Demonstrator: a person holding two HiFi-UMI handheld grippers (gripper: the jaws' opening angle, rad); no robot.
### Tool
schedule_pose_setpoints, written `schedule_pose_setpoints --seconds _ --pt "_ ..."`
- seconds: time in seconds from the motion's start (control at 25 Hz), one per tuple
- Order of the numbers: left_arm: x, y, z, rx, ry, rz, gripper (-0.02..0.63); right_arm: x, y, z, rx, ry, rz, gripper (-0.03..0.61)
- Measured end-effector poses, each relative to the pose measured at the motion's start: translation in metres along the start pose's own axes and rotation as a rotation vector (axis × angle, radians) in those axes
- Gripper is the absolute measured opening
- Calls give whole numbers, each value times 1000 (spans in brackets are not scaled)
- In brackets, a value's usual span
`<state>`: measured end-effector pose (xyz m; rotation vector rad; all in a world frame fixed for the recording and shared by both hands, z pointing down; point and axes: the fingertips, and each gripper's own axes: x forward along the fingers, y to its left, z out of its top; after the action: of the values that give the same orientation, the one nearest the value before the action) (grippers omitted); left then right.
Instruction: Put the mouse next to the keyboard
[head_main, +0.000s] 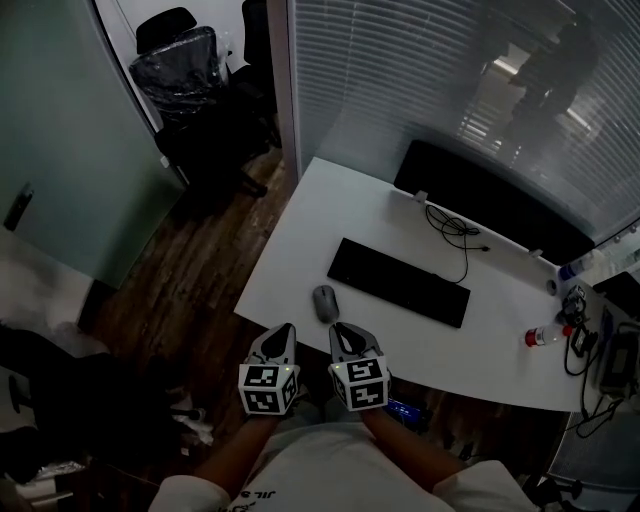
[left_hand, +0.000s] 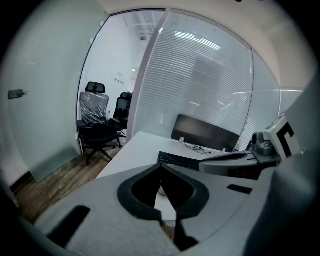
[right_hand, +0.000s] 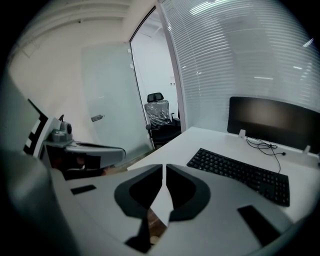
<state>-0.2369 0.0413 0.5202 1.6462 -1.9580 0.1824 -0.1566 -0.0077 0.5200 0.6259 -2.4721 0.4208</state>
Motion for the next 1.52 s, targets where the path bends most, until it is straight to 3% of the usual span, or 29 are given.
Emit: schedule_pose_setpoints --seconds 0.16,0.52,0.64,1.04,1.52 --pt "13 7 -2 12 12 -2 2 20 -4 -1 -14 14 -24 22" --pt "35 18 -16 -23 44 -20 2 72 -23 -27 18 117 -52 240" --pt "42 26 -19 -35 47 -13 2 89 -29 -36 40 148 -68 284" --pt "57 45 -33 -54 68 6 2 142 -41 -70 38 268 -82 353" --pt "57 51 -47 -78 99 -1 2 173 -54 -93 7 388 -141 360"
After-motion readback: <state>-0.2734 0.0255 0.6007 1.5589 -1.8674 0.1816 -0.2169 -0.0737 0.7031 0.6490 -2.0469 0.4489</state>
